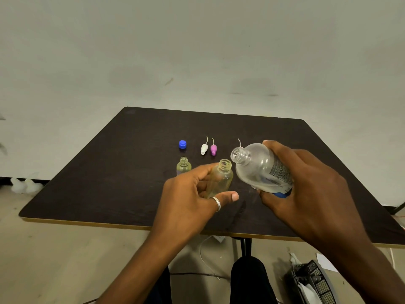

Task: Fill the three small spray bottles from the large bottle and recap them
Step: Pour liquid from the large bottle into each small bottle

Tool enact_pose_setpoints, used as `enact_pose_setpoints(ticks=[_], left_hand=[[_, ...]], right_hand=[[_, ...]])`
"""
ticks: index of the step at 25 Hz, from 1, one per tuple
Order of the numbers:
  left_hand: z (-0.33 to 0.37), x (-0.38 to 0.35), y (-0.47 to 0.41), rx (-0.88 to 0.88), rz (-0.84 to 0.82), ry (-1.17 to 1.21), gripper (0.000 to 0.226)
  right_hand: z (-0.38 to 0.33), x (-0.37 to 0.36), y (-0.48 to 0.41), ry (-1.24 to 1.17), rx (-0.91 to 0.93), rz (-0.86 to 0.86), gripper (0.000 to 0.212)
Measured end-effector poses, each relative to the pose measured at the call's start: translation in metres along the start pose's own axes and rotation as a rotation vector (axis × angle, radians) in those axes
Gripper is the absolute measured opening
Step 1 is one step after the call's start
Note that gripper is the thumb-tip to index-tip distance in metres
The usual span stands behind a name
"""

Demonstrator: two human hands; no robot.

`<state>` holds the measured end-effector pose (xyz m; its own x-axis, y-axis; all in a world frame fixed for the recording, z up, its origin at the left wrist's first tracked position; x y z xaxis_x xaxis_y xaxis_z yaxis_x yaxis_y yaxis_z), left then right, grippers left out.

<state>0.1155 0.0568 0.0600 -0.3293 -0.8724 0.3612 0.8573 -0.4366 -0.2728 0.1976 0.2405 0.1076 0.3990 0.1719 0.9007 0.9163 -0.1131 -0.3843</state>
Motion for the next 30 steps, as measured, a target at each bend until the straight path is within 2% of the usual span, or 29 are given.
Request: enact_pose_setpoints(ticks=[30], left_hand=[[-0.004,0.000,-0.002,0.023,-0.011,-0.095,0.051]], right_hand=[[0.006,-0.003,-0.002,0.223,0.007,0.075,0.093]])
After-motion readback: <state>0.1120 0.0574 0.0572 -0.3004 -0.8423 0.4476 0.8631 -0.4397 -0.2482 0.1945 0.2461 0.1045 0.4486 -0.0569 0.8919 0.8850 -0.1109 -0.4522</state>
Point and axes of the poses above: each hand's wrist, its own y-axis away from the middle knuckle, its own x-axis out of the back of the hand, z = x × y, the point moved 3 cm from there along -y, towards the middle knuckle, and after that the axes turned 5 degrees about -z, right-handed, at the moved point
